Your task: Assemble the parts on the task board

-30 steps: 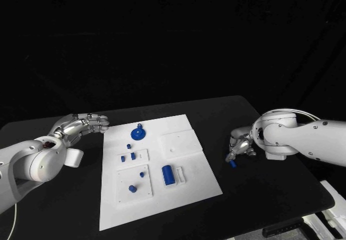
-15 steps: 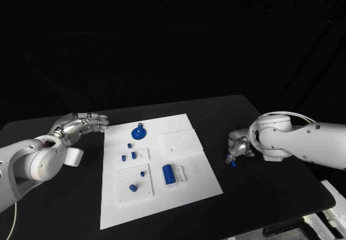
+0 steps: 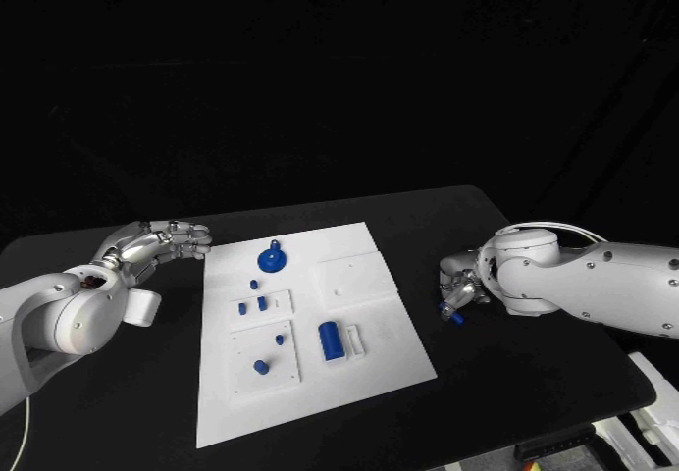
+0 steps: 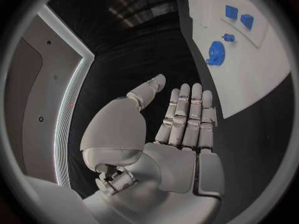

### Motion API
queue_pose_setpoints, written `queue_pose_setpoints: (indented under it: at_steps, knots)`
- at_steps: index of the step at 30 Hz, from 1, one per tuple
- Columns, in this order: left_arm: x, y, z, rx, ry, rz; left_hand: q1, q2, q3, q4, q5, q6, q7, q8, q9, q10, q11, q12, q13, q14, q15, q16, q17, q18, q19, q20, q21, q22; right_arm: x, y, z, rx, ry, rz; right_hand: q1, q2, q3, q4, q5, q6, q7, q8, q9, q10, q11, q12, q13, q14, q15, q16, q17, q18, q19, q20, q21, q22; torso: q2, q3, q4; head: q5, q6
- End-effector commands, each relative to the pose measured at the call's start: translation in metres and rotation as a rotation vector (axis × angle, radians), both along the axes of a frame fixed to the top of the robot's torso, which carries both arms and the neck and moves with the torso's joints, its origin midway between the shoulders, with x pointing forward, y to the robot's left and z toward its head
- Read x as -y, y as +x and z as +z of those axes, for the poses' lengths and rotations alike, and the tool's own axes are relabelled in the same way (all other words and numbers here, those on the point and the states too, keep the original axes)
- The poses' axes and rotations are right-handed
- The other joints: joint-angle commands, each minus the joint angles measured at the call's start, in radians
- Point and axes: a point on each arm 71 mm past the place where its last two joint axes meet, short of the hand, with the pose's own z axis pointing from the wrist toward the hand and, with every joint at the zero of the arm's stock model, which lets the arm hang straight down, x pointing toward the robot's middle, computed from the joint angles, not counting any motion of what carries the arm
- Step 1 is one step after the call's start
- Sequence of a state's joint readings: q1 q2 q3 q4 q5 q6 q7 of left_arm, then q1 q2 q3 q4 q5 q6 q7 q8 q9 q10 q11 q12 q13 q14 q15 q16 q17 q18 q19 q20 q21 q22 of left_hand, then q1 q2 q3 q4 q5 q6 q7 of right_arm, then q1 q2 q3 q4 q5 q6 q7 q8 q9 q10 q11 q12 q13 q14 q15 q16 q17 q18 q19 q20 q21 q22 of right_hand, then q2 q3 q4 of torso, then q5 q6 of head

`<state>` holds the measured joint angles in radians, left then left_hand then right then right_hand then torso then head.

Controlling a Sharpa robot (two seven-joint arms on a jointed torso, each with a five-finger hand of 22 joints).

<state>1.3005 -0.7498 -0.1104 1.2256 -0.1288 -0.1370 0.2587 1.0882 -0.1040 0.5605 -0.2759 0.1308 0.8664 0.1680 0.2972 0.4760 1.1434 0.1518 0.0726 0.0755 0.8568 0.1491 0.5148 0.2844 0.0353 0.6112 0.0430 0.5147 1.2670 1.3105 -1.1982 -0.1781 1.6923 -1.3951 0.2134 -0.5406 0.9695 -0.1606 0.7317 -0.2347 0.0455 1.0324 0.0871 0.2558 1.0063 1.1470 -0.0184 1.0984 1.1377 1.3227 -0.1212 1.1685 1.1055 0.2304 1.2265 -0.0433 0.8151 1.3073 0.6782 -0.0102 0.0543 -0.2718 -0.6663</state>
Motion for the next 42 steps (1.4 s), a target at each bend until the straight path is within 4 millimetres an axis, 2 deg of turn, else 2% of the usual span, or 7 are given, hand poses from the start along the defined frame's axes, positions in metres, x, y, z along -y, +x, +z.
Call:
queue_pose_setpoints:
  at_steps: [1, 9, 13, 17, 24, 31, 42]
  knots:
    - [0.003, -0.001, 0.001, 0.000, -0.011, -0.017, -0.009, 0.004, -0.003, 0.003, -0.003, -0.008, -0.002, 0.005, -0.002, -0.006, -0.002, -0.001, -0.002, 0.003, 0.001, -0.006, 0.002, 0.017, 0.000, 0.006, -0.006, 0.002, -0.004, -0.016, -0.032, -0.110, -0.040, 0.038, 0.030, 0.023, 0.008, -0.019, 0.006, 0.008, 0.004, -0.034, -0.321, 0.001, -0.001, 0.003, -0.002, 0.002, -0.003, -0.003, 0.000, 0.031, -0.001, 0.010, 0.006, 0.017, 0.000, -0.0005, 0.0002, 0.000, 0.000]
    - [0.002, -0.001, 0.001, 0.000, -0.009, -0.015, -0.009, 0.005, -0.002, 0.003, -0.003, -0.008, -0.002, 0.006, -0.002, -0.006, -0.002, -0.001, -0.002, 0.004, 0.000, -0.007, 0.002, 0.017, 0.000, 0.006, -0.006, 0.002, -0.005, -0.015, -0.033, -0.103, 0.086, -0.049, 0.016, 0.045, 0.036, -0.022, 0.021, 0.015, 0.005, -0.036, -0.329, 0.006, -0.001, 0.001, -0.005, 0.004, -0.002, -0.003, -0.001, 0.031, 0.001, 0.017, 0.008, 0.016, 0.000, -0.0009, 0.0009, 0.002, 0.003]
    - [0.002, -0.001, 0.001, 0.000, -0.009, -0.015, -0.008, 0.005, -0.002, 0.003, -0.003, -0.009, -0.002, 0.006, -0.002, -0.006, -0.002, -0.001, -0.002, 0.004, 0.000, -0.007, 0.003, 0.017, 0.000, 0.006, -0.006, 0.002, -0.003, -0.015, -0.032, -0.081, 0.195, -0.128, 0.000, 0.062, 0.058, -0.036, 0.114, 0.019, 0.005, -0.037, -0.334, 0.009, -0.001, 0.001, -0.007, 0.006, -0.002, -0.001, -0.001, 0.031, 0.005, 0.016, 0.011, 0.016, 0.000, -0.0003, 0.0017, 0.006, 0.003]
    - [0.001, -0.001, 0.001, 0.000, -0.009, -0.014, -0.008, 0.005, -0.002, 0.003, -0.003, -0.009, -0.002, 0.006, -0.002, -0.006, -0.002, -0.001, -0.002, 0.004, 0.000, -0.007, 0.003, 0.017, 0.000, 0.006, -0.006, 0.003, 0.001, -0.014, -0.026, -0.066, 0.230, -0.164, -0.009, 0.069, 0.065, -0.043, 0.160, 0.022, 0.004, -0.036, -0.336, 0.011, -0.001, 0.001, -0.007, 0.007, -0.002, 0.001, -0.001, 0.031, 0.007, 0.015, 0.014, 0.016, 0.000, -0.0006, 0.0009, 0.009, 0.004]
    - [0.003, -0.001, 0.001, 0.000, -0.009, -0.017, -0.008, 0.006, -0.002, 0.003, -0.002, -0.009, -0.002, 0.006, -0.002, -0.005, -0.002, 0.000, -0.002, 0.004, 0.000, -0.007, 0.003, 0.017, 0.000, 0.006, -0.006, 0.003, 0.005, -0.003, 0.006, 0.015, 0.332, -0.215, -0.021, 0.067, 0.058, -0.040, 0.148, 0.024, 0.003, -0.035, -0.337, 0.014, -0.002, 0.002, -0.007, 0.007, -0.003, 0.002, 0.000, 0.031, 0.011, 0.013, 0.016, 0.016, 0.000, -0.0006, 0.0009, 0.013, 0.008]
    - [0.005, 0.000, 0.000, 0.000, -0.010, -0.021, -0.008, 0.006, -0.002, 0.003, -0.002, -0.009, -0.002, 0.006, -0.002, -0.005, -0.002, 0.000, -0.002, 0.004, 0.000, -0.007, 0.004, 0.017, 0.000, 0.006, -0.007, 0.003, -0.009, -0.001, 0.039, 0.088, 0.482, -0.236, -0.030, 0.063, 0.050, -0.038, 0.122, 0.025, 0.002, -0.035, -0.338, 0.015, -0.003, 0.001, -0.008, 0.007, -0.004, 0.003, 0.000, 0.031, 0.012, 0.011, 0.017, 0.015, 0.000, 0.0000, 0.0019, 0.017, 0.010]
    - [0.006, -0.001, 0.001, 0.000, -0.011, -0.023, -0.008, 0.006, -0.002, 0.003, -0.002, -0.009, -0.002, 0.006, -0.002, -0.005, -0.002, 0.000, -0.002, 0.004, 0.000, -0.008, 0.004, 0.017, 0.000, 0.006, -0.007, 0.003, -0.059, -0.007, 0.041, -0.014, 0.645, -0.180, -0.068, 0.052, -0.011, -0.033, 0.145, 0.023, 0.001, -0.035, -0.341, 0.015, -0.005, 0.000, -0.009, 0.006, -0.007, 0.004, 0.001, 0.031, 0.013, 0.004, 0.018, 0.014, 0.001, -0.0006, 0.0006, 0.038, 0.009]
